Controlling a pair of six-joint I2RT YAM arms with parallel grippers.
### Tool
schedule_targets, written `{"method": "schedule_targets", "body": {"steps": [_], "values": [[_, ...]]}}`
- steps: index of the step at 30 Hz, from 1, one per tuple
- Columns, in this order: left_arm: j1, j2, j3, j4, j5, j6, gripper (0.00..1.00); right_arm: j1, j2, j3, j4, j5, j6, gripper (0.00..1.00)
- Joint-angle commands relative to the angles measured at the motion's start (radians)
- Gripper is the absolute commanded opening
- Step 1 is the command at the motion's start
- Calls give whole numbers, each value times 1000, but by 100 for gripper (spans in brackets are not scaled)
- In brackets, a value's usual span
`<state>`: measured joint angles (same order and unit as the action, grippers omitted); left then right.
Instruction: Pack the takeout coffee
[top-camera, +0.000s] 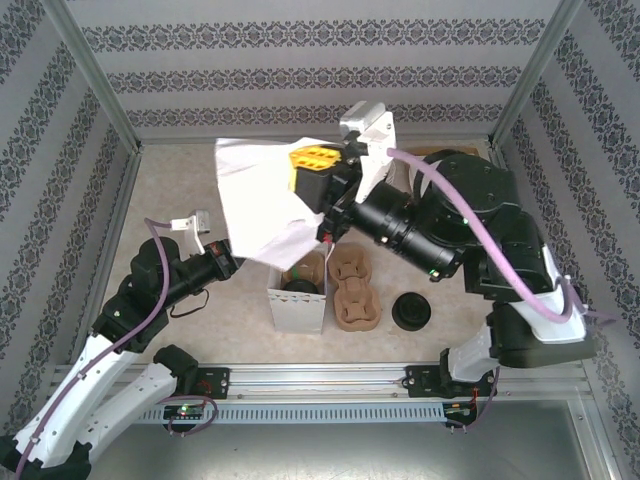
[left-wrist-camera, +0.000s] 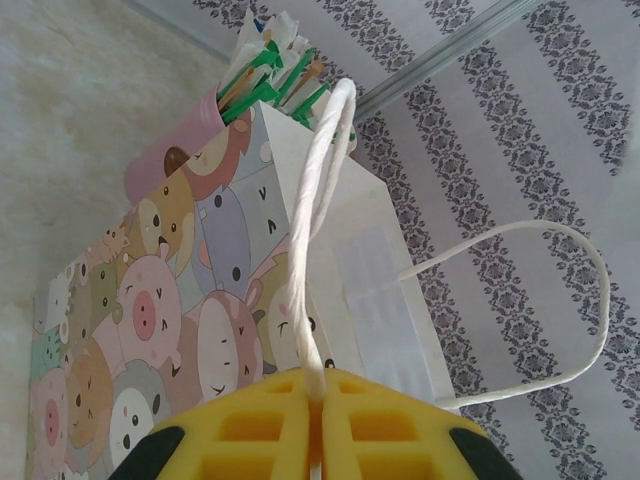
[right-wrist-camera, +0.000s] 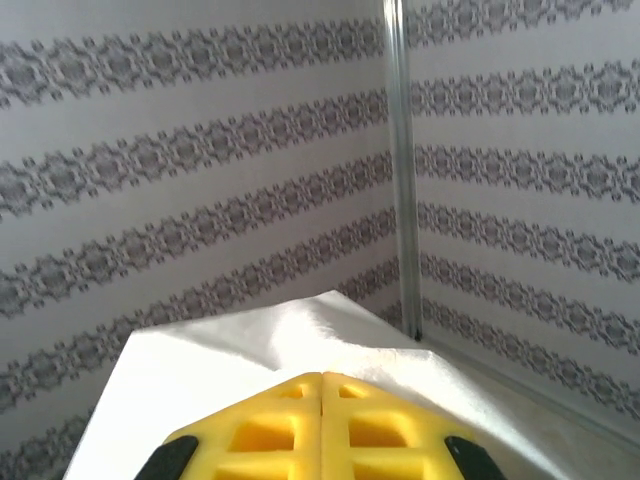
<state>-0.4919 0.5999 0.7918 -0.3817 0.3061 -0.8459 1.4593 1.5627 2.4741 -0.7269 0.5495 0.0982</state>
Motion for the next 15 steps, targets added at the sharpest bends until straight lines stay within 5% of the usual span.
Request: {"method": "schedule_targets", "body": {"steps": [1,8,15], "values": [[-16,-13,3,18,16,-2,11,50,65,122,17,212,-66,0],[-16,-18,-3,18,21,-5,11,67,80,40,16,307,247,0],[-17,-26,0,7,24,-7,11,-51,-47,-300,-2,272,551,0]]}}
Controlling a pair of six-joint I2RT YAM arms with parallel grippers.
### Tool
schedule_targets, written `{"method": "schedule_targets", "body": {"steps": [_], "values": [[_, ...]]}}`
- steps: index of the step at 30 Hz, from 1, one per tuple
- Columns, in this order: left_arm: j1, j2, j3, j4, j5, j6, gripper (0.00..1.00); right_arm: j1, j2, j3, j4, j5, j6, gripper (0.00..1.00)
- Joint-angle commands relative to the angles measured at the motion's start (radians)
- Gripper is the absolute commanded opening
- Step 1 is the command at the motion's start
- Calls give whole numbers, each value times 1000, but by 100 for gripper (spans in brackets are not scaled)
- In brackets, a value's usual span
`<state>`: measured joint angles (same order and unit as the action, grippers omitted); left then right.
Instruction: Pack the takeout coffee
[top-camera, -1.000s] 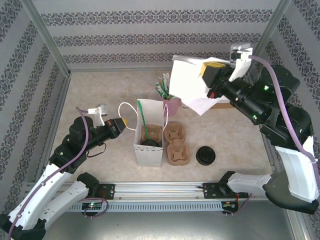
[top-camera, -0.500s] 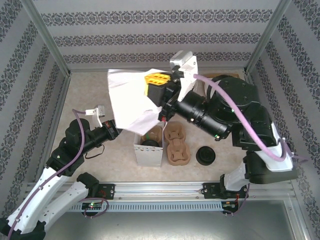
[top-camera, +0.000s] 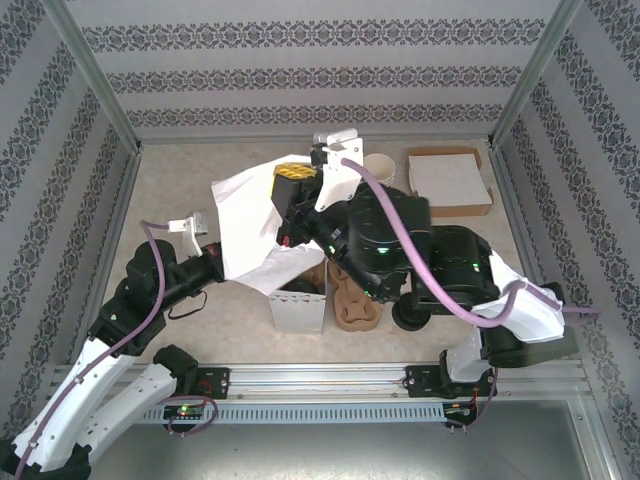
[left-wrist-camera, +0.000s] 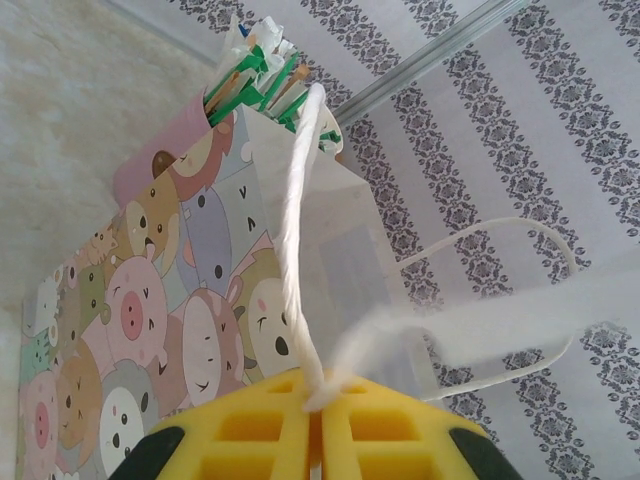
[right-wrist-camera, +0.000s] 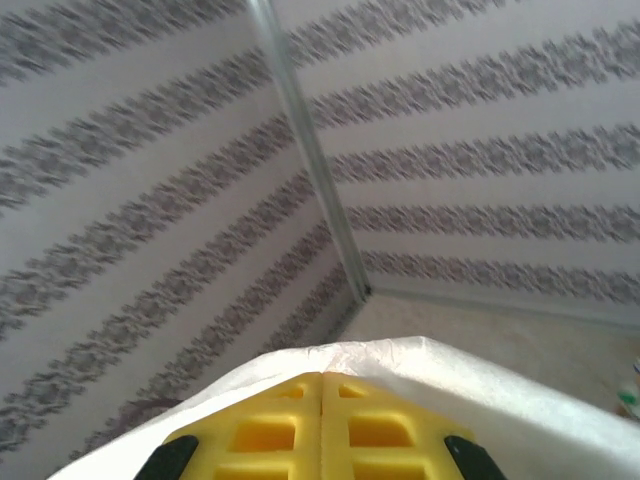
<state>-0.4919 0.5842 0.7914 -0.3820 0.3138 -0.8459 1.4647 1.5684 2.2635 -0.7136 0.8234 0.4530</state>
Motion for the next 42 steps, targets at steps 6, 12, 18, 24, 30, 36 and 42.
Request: {"method": "schedule_targets", "body": {"steps": [6,12,18,24,30,36,42], "values": [[-16,-12,3,6,8,-11,10,-155,-149,-306,-41,-27,316,0],[-16,-2,7,6,6,-12,10,-169,-144,-323,-165,28,318,0],[-17,-1,9,-1,1,-13,10,-181,-81,-330,-304,-11,329,0],[-16,-3,11,-8,-1,-9,10,-183,28,-258,-462,-51,303,0],[-16,-3,11,-8,0,-8,10,-211,134,-214,-547,-138,306,0],[-16,-3,11,-13,1,-8,10,-244,179,-244,-518,-228,316,0],[-16,-4,11,-17,-1,-6,9,-267,225,-260,-554,-245,334,0]]}}
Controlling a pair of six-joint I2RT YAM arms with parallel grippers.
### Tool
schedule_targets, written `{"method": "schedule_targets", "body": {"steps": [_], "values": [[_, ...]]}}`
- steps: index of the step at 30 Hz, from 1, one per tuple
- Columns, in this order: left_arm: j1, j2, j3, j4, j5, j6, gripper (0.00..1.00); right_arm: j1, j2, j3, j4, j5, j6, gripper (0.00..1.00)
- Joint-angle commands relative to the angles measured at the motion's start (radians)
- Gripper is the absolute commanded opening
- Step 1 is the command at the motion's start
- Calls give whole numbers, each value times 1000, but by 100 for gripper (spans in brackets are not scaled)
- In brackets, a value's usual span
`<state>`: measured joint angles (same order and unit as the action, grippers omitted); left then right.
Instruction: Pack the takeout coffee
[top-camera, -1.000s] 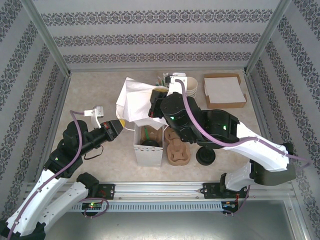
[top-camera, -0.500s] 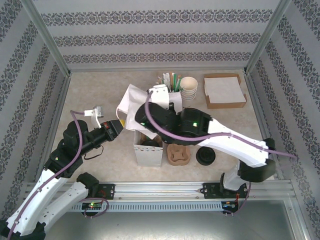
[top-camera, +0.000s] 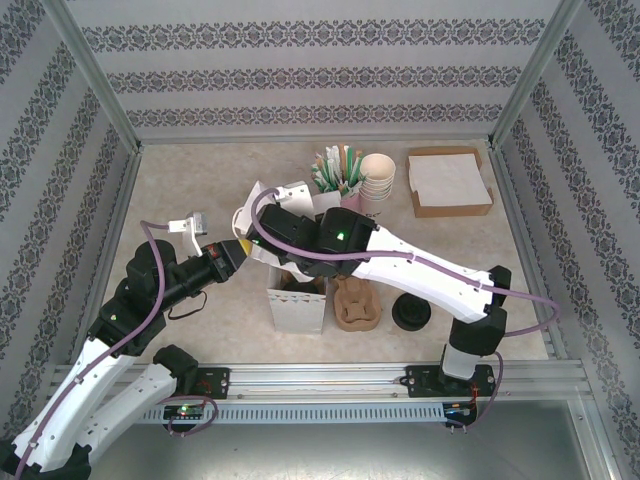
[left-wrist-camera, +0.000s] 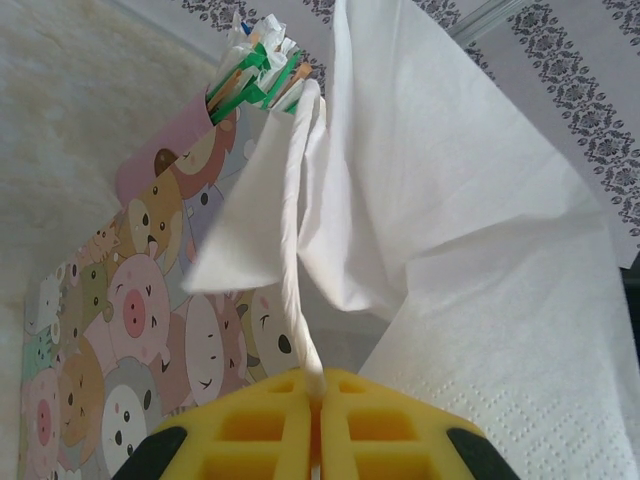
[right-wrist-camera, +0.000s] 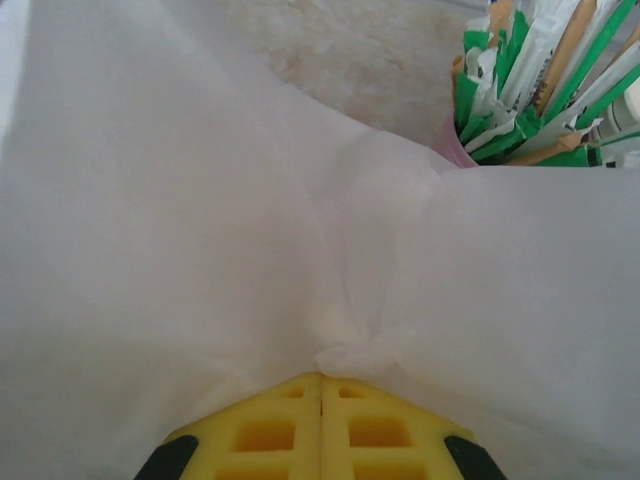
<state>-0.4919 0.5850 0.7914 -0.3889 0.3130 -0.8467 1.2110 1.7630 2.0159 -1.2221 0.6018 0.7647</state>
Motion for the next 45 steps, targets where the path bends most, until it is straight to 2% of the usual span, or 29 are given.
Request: {"method": "schedule_targets", "body": {"steps": [1,7,20,29,34,37,38,43,45], "values": [[-16,-7,11,-10,-1,-5,10,-19,34,-25,-49,-28,28,0],[-16,-7,9,-10,-3,-3,9,-47,43,-98,-46,-56,33,0],[-16,-6,6,-7,-1,-6,9,-71,124,-123,-50,-112,20,0],[-16,-4,3,-5,0,-8,9,-71,-67,-132,101,-125,-37,36],[-17,0,2,-1,-1,-8,9,-65,-176,-158,144,-133,-45,44],[-17,5,4,2,2,-8,9,-62,-217,-161,175,-155,-57,46],[-17,7,4,2,3,-8,9,-56,-228,-167,205,-170,-70,50],[-17,12,6,4,3,-9,9,-31,-218,-169,317,-224,-129,66],[-17,12,7,6,3,-11,9,-31,-178,-141,307,-232,-133,68]]}}
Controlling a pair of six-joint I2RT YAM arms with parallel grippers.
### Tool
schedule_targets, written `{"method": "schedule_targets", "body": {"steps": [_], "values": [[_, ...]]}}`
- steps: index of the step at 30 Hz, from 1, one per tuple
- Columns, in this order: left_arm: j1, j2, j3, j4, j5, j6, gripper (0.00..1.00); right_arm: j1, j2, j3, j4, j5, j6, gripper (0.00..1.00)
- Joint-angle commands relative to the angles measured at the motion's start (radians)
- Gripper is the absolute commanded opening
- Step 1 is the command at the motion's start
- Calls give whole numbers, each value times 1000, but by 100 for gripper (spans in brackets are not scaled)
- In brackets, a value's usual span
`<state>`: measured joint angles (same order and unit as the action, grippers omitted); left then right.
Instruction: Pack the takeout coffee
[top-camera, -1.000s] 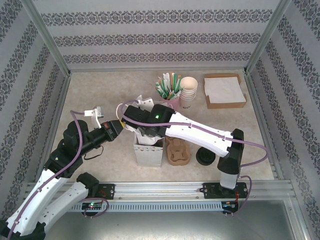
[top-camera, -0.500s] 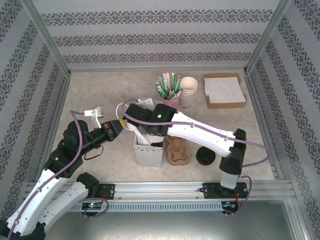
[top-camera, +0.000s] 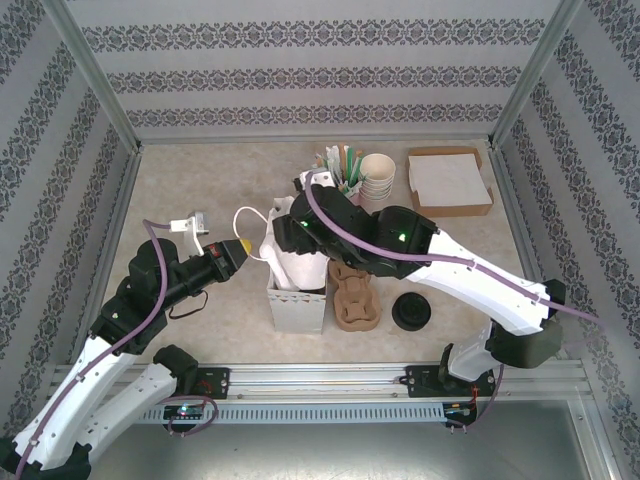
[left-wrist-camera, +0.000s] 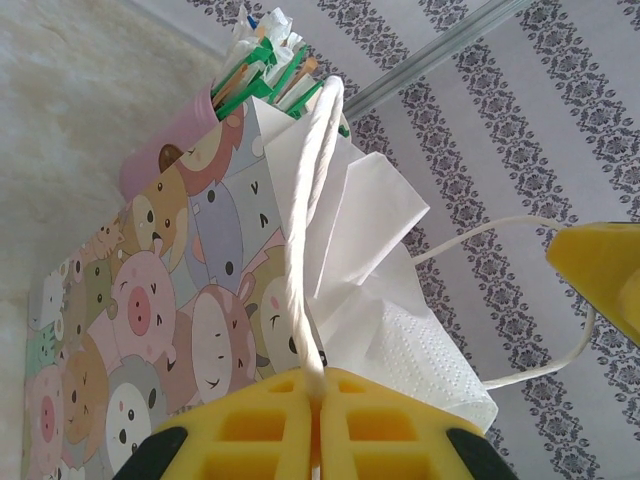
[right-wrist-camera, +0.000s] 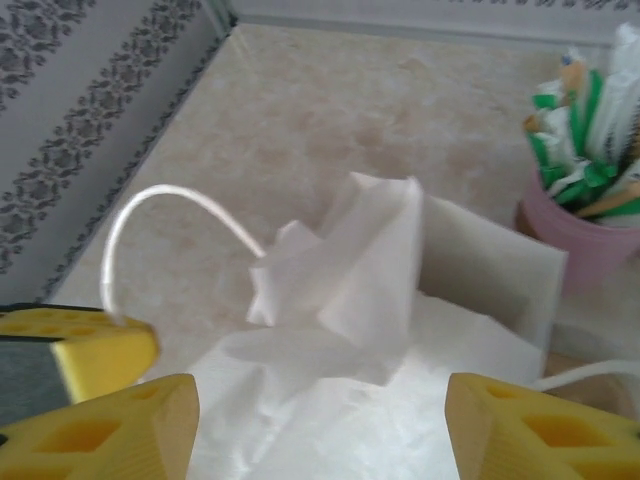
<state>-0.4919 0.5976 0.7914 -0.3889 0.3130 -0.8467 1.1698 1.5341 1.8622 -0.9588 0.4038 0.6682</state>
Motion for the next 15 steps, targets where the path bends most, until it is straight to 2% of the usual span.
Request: {"method": "schedule_targets", "body": {"steps": [1,8,9,14,15], "values": [[-18,-1,9,4,2,-12,9,10,70,26,31,-36,-34,68],[-19,-1,15,-7,1,-9,9,-8,170,62,2,-72,-16,67],[-18,-1,15,-8,3,-10,9,-10,180,67,-10,-66,-9,63],[-17,-2,15,-10,-4,-9,9,-14,167,78,-97,52,25,30],[-18,-1,14,-7,-2,-9,9,-15,150,58,-86,56,25,27]]}}
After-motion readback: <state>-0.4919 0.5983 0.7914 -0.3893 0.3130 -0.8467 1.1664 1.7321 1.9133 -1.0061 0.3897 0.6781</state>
